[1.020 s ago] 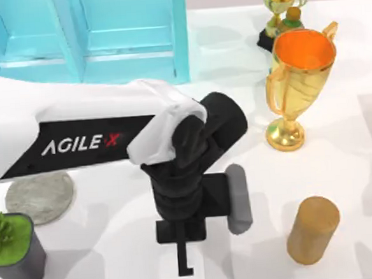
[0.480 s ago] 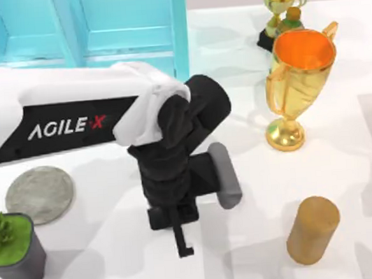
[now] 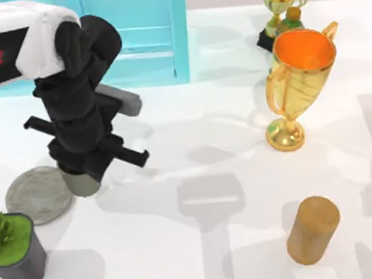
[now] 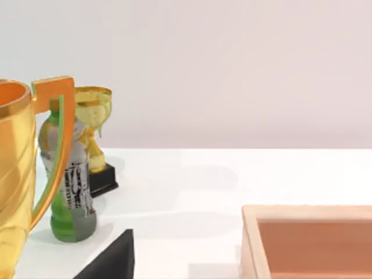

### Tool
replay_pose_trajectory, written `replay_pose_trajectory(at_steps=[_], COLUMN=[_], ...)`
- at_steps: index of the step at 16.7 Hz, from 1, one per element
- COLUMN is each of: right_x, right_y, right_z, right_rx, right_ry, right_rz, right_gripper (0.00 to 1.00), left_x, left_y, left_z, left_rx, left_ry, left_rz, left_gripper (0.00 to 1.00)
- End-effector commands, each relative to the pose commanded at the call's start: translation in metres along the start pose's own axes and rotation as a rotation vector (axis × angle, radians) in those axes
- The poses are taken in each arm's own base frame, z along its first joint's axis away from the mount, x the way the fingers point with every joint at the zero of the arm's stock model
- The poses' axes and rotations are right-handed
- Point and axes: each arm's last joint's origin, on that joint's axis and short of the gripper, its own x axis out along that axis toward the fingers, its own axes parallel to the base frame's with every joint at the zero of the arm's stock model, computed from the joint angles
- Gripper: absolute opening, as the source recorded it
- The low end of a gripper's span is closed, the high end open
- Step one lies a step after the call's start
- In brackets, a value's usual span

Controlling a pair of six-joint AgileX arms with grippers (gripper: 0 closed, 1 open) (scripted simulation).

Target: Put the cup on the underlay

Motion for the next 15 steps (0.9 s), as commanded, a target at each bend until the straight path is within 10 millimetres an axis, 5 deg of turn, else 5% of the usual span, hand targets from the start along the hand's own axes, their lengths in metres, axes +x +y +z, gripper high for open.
replay_pose_trajectory(at_steps=[6,12,15], right_x=[0.0,0.0,0.0], right_y=[0.0,0.0,0.0], right_z=[0.0,0.0,0.0], right_rx=[0.0,0.0,0.0], right_ry=[0.0,0.0,0.0], right_rz=[0.0,0.0,0.0], right_gripper=[1.0,1.0,1.0], left_x=[-0.029,-0.027,-0.009], left_y=[0.066,0.067,0.072], left_z=[-0.016,-0.016,-0.016], left_rx=[-0.461,-0.469,-0.479], left_ry=[-0.039,-0.035,-0.041], left_rz=[-0.016,-0.016,-0.019], left_gripper=[0.0,0.0,0.0])
